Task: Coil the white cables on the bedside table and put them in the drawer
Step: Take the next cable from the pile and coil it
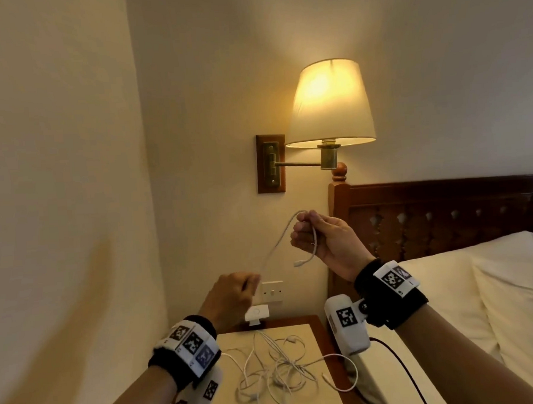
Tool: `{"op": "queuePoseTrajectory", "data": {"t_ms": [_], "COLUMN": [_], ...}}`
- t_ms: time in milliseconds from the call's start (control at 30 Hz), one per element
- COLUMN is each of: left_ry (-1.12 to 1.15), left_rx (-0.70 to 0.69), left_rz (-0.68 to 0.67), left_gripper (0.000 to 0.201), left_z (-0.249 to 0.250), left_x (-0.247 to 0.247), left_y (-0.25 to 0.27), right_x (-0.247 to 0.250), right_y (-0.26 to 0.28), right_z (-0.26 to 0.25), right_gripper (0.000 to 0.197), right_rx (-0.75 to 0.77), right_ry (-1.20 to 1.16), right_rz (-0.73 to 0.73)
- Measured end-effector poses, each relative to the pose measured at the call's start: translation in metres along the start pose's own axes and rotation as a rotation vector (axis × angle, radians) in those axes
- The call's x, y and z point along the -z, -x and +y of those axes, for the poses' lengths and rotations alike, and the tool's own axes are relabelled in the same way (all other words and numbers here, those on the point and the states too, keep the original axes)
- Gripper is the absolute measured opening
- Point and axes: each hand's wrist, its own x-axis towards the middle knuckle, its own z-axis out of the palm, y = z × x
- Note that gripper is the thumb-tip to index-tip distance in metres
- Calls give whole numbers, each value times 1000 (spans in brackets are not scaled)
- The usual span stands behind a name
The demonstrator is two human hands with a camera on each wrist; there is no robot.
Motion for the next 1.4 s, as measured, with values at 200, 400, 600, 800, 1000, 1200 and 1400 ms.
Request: {"op": "queuePoseTrajectory", "data": {"t_ms": [200,400,600,800,1000,1200,1400], "left_ry": [-391,-418,-126,244,391,371,442], "left_rx": [-441,-651,-511,-334,-265,-250,-54], "left_rz": [26,334,342,58,70,219,224], "left_gripper": [44,38,25,36,46,36,40], "left_z": [69,84,76,74,79,50,-7], "left_x": [19,36,42,34,31,29,-11], "left_y": [-5,-27,-53,-46,-41,-29,3], "right_x": [-13,-18,-12,-6,-9,-6,1], "right_y": [-3,6,9,12,16,15,14], "right_z": [-1,1,-6,-7,1,-4,-14], "right_gripper": [34,35,36,34,32,30,28], "right_rx": [47,36,-157,-238,-223,-141,-103], "right_ry": [546,693,325,68,-68,-244,-282], "right_rz": [39,-67,-123,-220,-202,-214,-123]}}
